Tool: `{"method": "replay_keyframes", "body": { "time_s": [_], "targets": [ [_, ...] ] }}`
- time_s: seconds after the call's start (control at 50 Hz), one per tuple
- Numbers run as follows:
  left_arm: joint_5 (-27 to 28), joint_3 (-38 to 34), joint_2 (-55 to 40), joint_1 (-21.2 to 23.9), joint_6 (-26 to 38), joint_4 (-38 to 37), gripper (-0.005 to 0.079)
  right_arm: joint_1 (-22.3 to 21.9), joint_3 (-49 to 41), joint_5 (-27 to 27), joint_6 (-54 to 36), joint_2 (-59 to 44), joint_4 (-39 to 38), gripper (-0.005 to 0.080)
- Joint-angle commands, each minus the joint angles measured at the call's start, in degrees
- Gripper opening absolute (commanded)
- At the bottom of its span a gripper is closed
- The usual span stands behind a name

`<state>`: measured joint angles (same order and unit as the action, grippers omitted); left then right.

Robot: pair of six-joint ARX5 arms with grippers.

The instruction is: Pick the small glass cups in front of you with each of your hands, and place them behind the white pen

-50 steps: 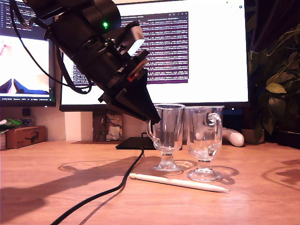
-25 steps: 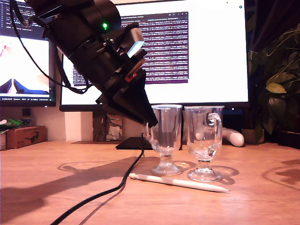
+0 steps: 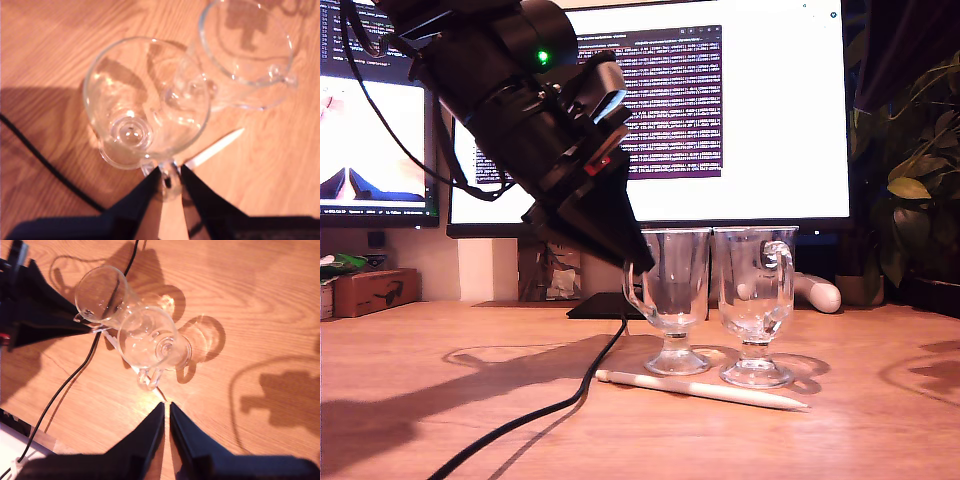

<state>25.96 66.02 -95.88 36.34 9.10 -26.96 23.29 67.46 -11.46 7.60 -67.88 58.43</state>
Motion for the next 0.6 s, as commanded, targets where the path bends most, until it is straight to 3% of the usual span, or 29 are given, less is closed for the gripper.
{"method": "replay_keyframes", "body": {
  "time_s": [0.0, 0.48, 0.58],
  "targets": [
    [0.35, 0.55, 3.34, 0.15, -0.11, -0.26, 0.0099, -0.15, 0.17, -0.09, -0.13, -0.15, 0.22, -0.0010],
    [-1.66, 0.55, 7.61, -0.83, -0.02, -5.95, 0.0088, -0.07, 0.15, -0.04, -0.20, -0.15, 1.49, -0.0011],
    [-4.61, 0.55, 9.18, -1.81, 0.00, -6.91, -0.0027, -0.11, 0.15, 0.74, -0.44, -0.15, 1.25, -0.0011]
  ]
}}
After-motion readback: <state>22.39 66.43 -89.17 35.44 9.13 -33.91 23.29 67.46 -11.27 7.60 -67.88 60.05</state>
